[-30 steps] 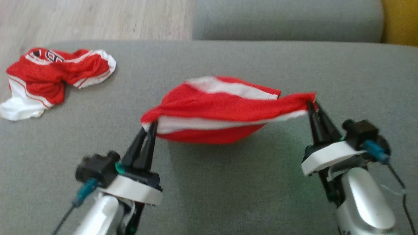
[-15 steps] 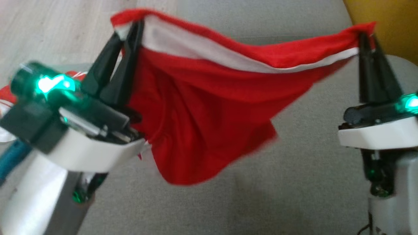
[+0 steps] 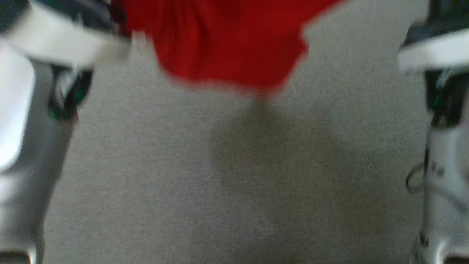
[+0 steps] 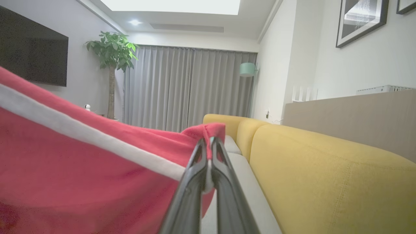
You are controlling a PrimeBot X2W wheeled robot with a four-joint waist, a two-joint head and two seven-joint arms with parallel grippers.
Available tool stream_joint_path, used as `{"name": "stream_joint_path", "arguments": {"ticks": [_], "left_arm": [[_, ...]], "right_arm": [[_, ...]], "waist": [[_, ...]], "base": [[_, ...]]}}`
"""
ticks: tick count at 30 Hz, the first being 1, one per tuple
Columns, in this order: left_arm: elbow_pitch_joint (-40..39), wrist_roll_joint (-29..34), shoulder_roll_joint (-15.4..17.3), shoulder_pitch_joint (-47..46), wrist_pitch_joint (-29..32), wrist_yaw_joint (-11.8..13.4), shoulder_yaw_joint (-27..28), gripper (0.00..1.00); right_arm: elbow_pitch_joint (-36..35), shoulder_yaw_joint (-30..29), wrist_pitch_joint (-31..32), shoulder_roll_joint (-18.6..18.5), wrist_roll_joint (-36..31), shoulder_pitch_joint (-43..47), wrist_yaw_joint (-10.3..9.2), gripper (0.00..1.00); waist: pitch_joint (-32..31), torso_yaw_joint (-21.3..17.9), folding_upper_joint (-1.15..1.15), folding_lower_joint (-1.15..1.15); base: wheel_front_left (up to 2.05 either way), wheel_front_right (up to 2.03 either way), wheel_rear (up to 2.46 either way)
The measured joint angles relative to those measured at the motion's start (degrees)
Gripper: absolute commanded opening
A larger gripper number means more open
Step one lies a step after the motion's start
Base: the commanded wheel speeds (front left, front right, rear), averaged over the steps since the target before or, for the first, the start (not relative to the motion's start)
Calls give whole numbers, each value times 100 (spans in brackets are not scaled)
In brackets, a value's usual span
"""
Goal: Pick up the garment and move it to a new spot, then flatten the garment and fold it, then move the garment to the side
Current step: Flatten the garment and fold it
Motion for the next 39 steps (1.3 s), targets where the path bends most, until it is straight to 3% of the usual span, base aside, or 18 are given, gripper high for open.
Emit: {"name": "stream_joint_path", "arguments": {"ticks": [3, 8, 19, 29, 39], "left_arm": [[367, 19, -104, -547, -149, -51, -5, 0], [786, 12, -268, -619, -271, -73, -36, 0], [1193, -398, -409, 1223, -533, -90, -388, 0], [782, -468, -527, 2722, -998, 169, -679, 0], [-236, -513, -483, 4472, -961, 616, -1043, 0]], "right_arm": [[375, -36, -192, 7, -81, -524, 0, 0], [967, -23, -269, 27, -92, -538, 0, 0], [1849, 219, -541, 55, 71, 490, 0, 0], [1555, -63, -658, 97, 215, 1689, 0, 0], [476, -276, -188, 157, 516, 3300, 0, 0]], "waist": [[304, -81, 0, 0], [675, -138, 0, 0], [1270, -17, 0, -2], [815, 101, 0, -3], [-113, 40, 0, -5]], "base": [[0, 0, 0], [0, 0, 0], [0, 0, 0], [0, 0, 0], [0, 0, 0]]}}
